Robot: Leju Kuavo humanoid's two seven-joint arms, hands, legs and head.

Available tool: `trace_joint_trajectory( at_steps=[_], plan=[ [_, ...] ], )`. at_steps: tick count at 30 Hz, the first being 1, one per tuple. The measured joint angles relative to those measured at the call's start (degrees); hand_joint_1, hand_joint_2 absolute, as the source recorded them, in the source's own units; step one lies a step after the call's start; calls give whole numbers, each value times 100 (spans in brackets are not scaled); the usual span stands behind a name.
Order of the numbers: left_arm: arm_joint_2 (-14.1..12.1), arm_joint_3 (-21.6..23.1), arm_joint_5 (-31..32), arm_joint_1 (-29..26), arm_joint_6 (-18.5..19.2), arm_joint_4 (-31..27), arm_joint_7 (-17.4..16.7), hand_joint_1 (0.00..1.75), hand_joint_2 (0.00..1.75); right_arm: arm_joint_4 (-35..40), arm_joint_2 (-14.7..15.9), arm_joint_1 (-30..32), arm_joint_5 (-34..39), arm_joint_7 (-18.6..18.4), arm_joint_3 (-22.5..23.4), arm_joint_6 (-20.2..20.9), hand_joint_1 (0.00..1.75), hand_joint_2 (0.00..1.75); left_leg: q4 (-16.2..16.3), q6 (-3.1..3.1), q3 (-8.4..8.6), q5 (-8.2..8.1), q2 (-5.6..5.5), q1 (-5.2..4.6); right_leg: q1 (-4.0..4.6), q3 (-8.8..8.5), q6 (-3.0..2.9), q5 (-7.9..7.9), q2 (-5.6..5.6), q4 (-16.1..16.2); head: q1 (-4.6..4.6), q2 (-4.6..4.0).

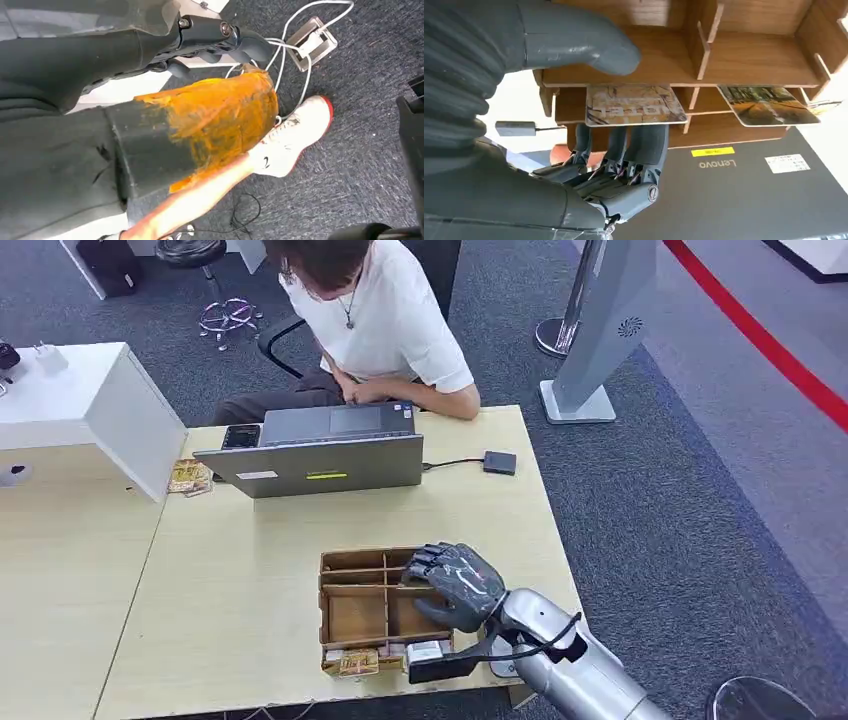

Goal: Pass the card to the sensor for recognition and then transmit it.

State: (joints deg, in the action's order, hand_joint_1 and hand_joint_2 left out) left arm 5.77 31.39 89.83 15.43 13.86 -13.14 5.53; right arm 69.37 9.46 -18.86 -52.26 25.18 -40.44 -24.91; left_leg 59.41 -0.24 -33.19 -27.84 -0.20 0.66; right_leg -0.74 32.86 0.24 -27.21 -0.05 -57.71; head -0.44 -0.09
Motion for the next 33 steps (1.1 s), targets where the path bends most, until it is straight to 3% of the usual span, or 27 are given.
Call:
trace_joint_trajectory(
  at_steps=[3, 6, 11, 33],
  plan=[
    [-4, 48, 0, 0, 0, 0, 17, 0, 0, -35, 4, -6, 0, 0, 0, -26, 140, 175, 0, 0, 0, 0, 0, 0, 0, 0, 0, 0, 0, 0, 0, 0],
    [-9, 107, 0, 1, 0, 0, 42, 0, 0, -46, 11, -12, 0, -13, 2, -37, 145, 175, 0, 0, 0, 0, 0, 0, 0, 0, 0, 0, 0, 0, -2, 0],
    [-48, 205, 0, 3, -7, 2, 109, 0, 0, -81, 74, -9, 2, 26, 11, -179, 171, 175, 0, 0, 1, 0, 0, 0, 0, 0, 0, 0, 0, 0, 0, 0],
    [-92, 813, 0, 42, -7, 7, 341, 0, 0, 229, 103, 110, 391, 345, 266, -322, 175, 175, 0, 0, 1, 0, 0, 0, 0, 0, 0, 0, 0, 0, 0, 0]
  ],
)
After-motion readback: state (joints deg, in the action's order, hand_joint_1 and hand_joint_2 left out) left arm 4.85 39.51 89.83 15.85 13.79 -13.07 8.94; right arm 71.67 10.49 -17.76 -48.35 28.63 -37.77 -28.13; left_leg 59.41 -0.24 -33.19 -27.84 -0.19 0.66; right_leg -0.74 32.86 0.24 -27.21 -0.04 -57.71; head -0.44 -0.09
